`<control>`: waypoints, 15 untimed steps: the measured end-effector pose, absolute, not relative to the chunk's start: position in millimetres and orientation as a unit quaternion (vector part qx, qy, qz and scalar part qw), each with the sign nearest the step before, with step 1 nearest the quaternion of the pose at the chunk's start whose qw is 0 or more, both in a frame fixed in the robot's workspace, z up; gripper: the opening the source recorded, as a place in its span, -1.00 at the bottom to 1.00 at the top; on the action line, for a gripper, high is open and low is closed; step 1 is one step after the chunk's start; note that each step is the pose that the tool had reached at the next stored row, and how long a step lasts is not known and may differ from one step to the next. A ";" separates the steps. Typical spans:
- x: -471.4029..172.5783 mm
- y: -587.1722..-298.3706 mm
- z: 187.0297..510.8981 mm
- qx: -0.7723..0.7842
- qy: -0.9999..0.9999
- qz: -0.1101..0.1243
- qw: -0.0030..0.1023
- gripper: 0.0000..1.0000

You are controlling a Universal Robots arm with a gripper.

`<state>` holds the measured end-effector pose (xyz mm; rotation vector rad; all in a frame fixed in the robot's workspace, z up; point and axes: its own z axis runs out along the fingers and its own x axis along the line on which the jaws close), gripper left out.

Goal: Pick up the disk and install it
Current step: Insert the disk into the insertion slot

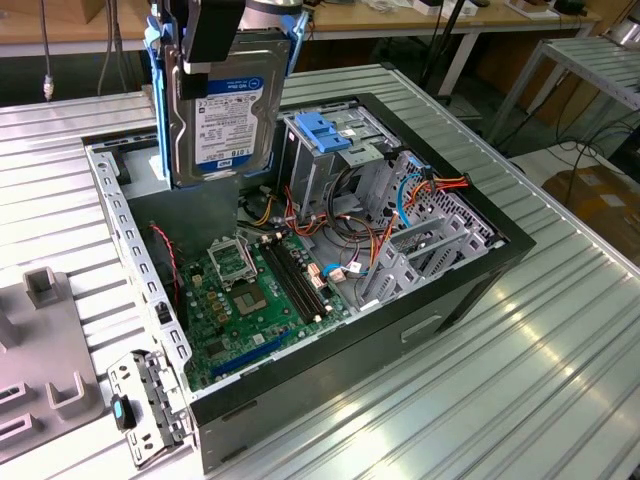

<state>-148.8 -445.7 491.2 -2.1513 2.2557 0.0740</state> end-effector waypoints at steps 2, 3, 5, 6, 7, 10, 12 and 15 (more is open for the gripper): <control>-147.6 -456.1 491.2 -0.690 0.723 0.024 0.012 -0.25; -147.3 -460.5 491.2 -0.690 0.723 0.024 0.012 -0.25; -146.8 -465.5 491.2 -0.690 0.723 0.023 0.011 -0.25; -146.7 -466.1 491.2 -0.690 0.723 0.023 0.011 -0.25; -146.6 -466.6 491.2 -0.690 0.723 0.023 0.011 -0.25; -146.4 -468.1 491.2 -0.690 0.723 0.023 0.011 -0.25; -146.3 -469.0 491.2 -0.690 0.723 0.023 0.011 -0.25; -146.0 -470.9 491.2 -0.690 0.723 0.023 0.011 -0.25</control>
